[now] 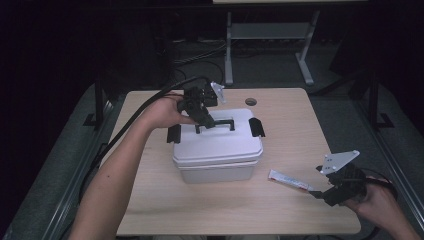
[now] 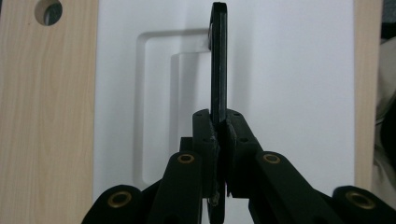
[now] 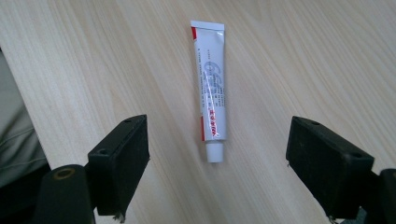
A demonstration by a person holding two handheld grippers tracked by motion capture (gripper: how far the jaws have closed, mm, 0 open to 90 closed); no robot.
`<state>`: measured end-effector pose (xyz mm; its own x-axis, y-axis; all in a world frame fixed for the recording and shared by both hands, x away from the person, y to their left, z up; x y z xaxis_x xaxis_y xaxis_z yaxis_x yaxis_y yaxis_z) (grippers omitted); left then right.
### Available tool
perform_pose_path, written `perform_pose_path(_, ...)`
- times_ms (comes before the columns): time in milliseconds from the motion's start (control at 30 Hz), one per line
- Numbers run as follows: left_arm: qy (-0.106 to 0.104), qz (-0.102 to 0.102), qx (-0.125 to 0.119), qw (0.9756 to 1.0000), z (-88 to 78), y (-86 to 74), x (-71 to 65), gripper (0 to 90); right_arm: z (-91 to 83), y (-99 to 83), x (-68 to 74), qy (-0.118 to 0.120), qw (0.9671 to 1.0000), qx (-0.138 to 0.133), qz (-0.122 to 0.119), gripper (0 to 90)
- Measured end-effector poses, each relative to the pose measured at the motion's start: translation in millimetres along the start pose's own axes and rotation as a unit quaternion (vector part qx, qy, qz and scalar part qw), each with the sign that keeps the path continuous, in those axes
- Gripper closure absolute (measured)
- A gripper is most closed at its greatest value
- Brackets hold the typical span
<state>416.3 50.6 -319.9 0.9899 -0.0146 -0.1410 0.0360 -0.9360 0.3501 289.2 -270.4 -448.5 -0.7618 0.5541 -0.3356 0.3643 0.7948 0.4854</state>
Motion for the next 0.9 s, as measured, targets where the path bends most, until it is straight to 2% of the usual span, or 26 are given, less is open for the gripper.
perform_pose_path(133, 0.012, 0.005, -0.013, 0.9998, -12.9, -1.4, -9.9, 84.7, 1.1, 3.4, -2.5, -0.002, 0.9999, 0.009, -0.010, 20.8)
perform_pose_path(400, 0.032, 0.011, -0.015, 0.9993, -34.9, -16.4, -30.7, 84.6, 3.0, 13.4, -4.0, 0.002, 0.9995, 0.019, -0.023, 21.0)
perform_pose_path(600, 0.050, 0.005, -0.017, 0.9986, -52.1, -37.8, -45.7, 84.6, 5.0, 19.4, -6.0, 0.004, 0.9992, 0.028, -0.029, 21.0)
perform_pose_path(633, 0.056, 0.003, -0.017, 0.9983, -57.2, -46.6, -49.8, 84.6, 5.6, 21.5, -6.3, 0.005, 0.9991, 0.030, -0.030, 21.0)
perform_pose_path(667, 0.056, 0.003, -0.017, 0.9983, -57.2, -46.6, -49.8, 84.6, 5.6, 21.5, -6.3, 0.005, 0.9991, 0.030, -0.030, 21.0)
perform_pose_path(900, 0.072, -0.017, -0.025, 0.9970, -73.0, -79.0, -63.5, 84.6, 7.7, 30.1, -6.3, 0.007, 0.9986, 0.035, -0.039, 21.0)
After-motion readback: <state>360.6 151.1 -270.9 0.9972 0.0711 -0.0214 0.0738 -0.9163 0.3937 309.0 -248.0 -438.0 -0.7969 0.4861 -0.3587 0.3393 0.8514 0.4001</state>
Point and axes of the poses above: each handheld gripper's, and its own axes: z roughly forward along the jaws, y roughly out of its top, x roughly to its left, the point moved 8 cm from there along z, roughly forward along the jaws, and after that the axes turned 13 degrees about -y, right-handed, at the moved point
